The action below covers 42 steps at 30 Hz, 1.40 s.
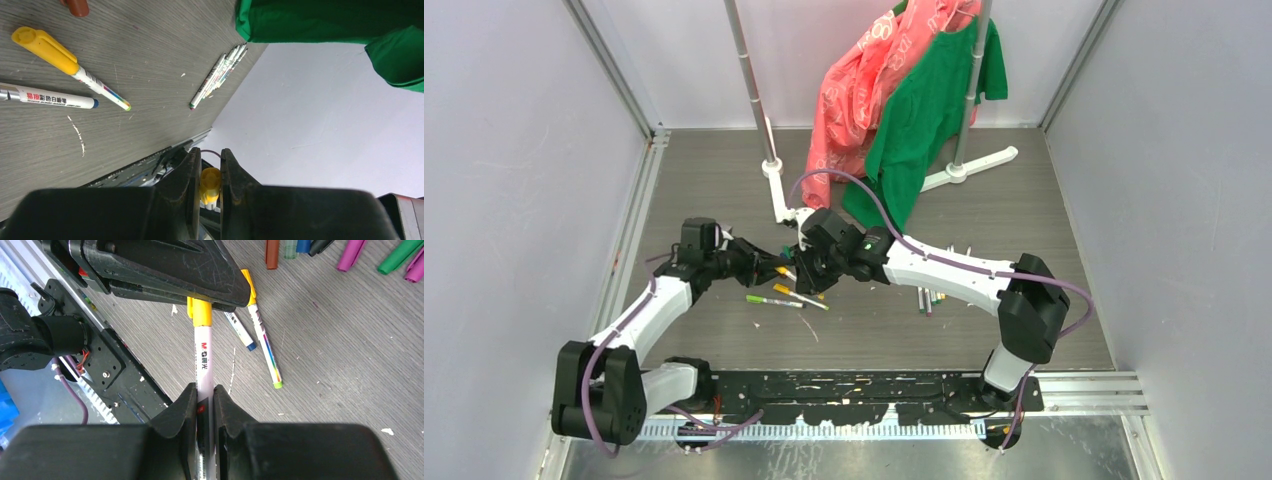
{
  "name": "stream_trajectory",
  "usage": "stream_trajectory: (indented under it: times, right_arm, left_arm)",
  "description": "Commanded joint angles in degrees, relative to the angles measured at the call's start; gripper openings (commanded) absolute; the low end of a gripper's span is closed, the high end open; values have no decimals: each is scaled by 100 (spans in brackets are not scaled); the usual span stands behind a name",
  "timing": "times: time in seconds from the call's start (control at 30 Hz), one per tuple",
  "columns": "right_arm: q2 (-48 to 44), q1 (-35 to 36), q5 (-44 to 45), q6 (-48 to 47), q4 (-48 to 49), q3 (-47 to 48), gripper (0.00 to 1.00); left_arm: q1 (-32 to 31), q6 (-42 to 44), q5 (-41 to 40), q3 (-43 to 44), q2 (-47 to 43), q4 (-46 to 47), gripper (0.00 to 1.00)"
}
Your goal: Open the pen caps
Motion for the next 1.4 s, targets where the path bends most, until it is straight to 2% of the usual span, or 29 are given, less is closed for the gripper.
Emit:
stream_trajectory:
  times: [0.0,0.2,0.57,0.73,1.0,1.2,1.37]
  right_arm:
    - [-428,47,114,-53,-1704,-226,1]
    - [-553,69,141,-38,-1748,-356,1]
    - [-627,120,180,33,-1742,-426,1]
    - [-584,114,340,21,-1777,-342,1]
    - [-408,-10,1669,232,-2179,-235,1]
    - [-111,-380,2262,592,-2360,-383,1]
    - [-126,-840,2564,860,-2380,-628,1]
  left_arm:
    - [565,-356,-742,55,103,864,0]
    - [733,-398,-597,-20,156,991,0]
    - [1425,-407,-224,-146,244,1185,0]
    - [1509,-269,-129,-153,296,1290,0]
    - [1482,1565,-548,526,467,-402,0]
    - [1247,2346,-1032,817,814,-1085,0]
    - [817,2817,-1634,1155,1205,-1550,0]
